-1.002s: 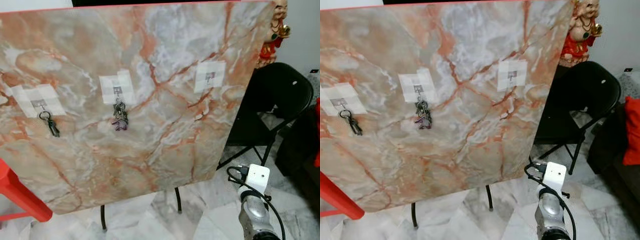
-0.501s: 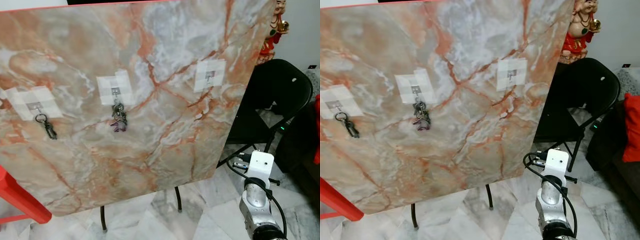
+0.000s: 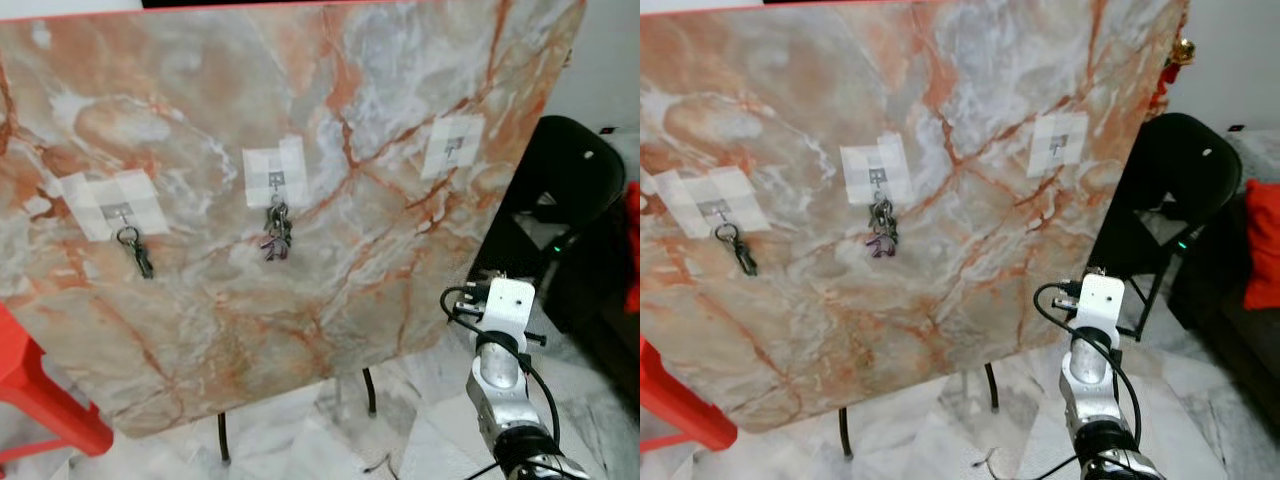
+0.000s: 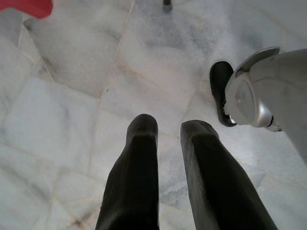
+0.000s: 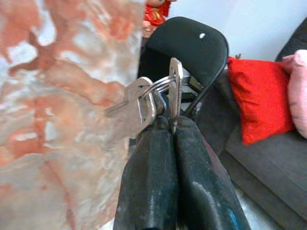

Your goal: Hang keys on a hook

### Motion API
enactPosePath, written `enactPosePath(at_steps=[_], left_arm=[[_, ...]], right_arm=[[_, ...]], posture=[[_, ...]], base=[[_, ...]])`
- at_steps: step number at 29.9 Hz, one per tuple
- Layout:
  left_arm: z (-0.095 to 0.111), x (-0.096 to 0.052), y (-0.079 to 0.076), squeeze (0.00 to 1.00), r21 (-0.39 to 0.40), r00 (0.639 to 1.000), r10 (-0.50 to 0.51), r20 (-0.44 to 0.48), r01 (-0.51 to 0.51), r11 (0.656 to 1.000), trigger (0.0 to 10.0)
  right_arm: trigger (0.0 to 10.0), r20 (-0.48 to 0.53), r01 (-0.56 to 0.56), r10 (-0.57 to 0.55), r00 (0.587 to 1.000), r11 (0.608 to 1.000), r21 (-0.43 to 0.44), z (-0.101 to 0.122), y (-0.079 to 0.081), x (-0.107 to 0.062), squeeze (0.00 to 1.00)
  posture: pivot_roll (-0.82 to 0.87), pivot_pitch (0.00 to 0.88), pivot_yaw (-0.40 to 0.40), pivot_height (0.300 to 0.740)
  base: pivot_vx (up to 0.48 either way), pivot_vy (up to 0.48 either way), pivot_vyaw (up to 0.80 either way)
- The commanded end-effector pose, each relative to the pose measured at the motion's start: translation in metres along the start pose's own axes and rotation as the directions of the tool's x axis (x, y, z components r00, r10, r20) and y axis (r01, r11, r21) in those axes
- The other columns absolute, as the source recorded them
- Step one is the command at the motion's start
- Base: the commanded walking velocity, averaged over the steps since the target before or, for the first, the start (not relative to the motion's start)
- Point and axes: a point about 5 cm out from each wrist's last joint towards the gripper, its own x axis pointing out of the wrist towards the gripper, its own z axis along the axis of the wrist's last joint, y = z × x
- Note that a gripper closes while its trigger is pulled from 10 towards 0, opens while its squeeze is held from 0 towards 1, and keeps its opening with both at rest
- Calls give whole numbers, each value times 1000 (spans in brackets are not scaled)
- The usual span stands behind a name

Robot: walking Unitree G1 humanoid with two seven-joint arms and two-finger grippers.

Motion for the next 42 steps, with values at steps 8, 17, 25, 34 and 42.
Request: enactPosePath(at_steps=[8, 17, 25, 34, 42], left_arm=[[-2, 0, -3, 0, 2, 1000, -17, -1, 17, 1000, 10000], [-3, -1, -2, 0, 16, 1000, -22, -6, 22, 1000, 10000], [-3, -1, -2, 0, 11, 1000, -24, -6, 24, 1000, 10000], [-3, 0, -2, 0, -9, 1000, -26, -3, 26, 1000, 10000], [-3, 0, -2, 0, -17, 1000, -22, -2, 22, 1000, 10000]], right_arm=[[10000, 20, -31, 31, 999, 999, 12, 14, 5, 8, 0], [10000, -4, -42, 42, 999, 999, 11, 7, 6, 5, 0], [10000, -7, -38, 38, 999, 999, 12, 9, 5, 7, 0], [10000, -11, -45, 45, 999, 999, 17, 11, 7, 8, 0], [10000, -21, -55, 55, 998, 998, 15, 10, 8, 7, 0]], posture=[[43, 0, -30, 730], [43, 0, -23, 730], [48, 0, -25, 730], [52, 0, -27, 730], [54, 0, -29, 730]], base=[[0, 0, 0], [0, 213, 0], [0, 0, 0], [0, 0, 0], [0, 383, 0]])
